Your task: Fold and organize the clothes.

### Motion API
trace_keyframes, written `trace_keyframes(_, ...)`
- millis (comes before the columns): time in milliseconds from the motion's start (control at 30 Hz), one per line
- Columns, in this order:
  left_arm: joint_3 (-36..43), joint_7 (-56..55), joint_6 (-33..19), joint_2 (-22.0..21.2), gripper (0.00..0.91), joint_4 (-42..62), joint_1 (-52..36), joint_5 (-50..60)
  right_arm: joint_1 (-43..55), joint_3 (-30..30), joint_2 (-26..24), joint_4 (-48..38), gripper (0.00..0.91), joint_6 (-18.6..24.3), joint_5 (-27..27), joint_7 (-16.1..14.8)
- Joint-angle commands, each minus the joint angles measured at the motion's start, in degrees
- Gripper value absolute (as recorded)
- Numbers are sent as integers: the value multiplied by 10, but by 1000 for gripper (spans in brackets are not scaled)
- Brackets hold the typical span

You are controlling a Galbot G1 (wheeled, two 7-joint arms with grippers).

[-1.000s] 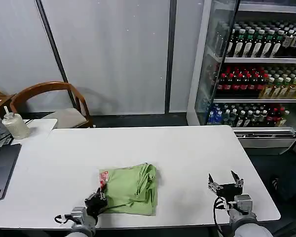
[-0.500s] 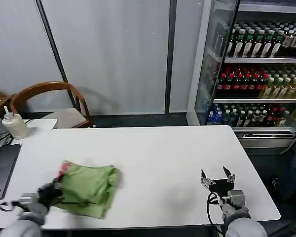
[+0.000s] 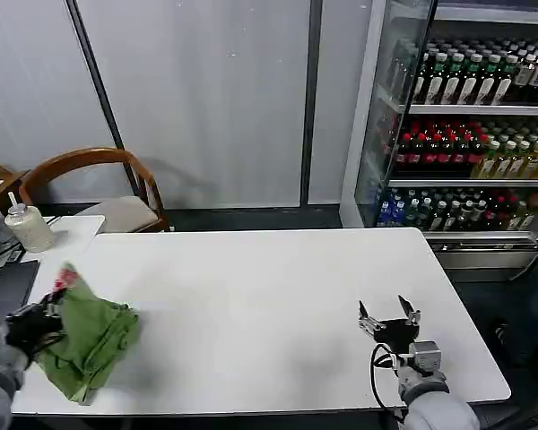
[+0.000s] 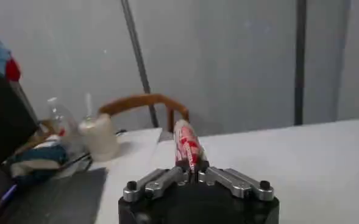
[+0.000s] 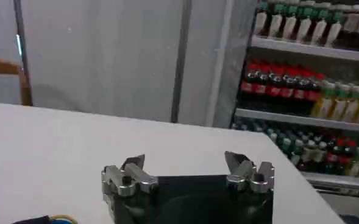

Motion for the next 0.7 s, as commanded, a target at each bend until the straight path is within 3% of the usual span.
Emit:
trace_keyframes(33, 693, -44, -56, -260, 10, -35, -100, 292, -104, 101, -5, 13, 907, 3, -15, -4)
trace_keyframes(133, 733, -41, -85, -297, 10, 61, -161, 318, -117, 121, -4, 18, 907, 0, -17, -4)
trace_keyframes(367, 632, -31, -78, -316, 10, 133, -320, 227, -120, 126, 0, 25, 907, -7, -20, -4)
trace_keyframes(700, 577, -35, -77, -304, 20, 186, -366, 179, -107, 124, -7, 20, 907, -10, -19, -5)
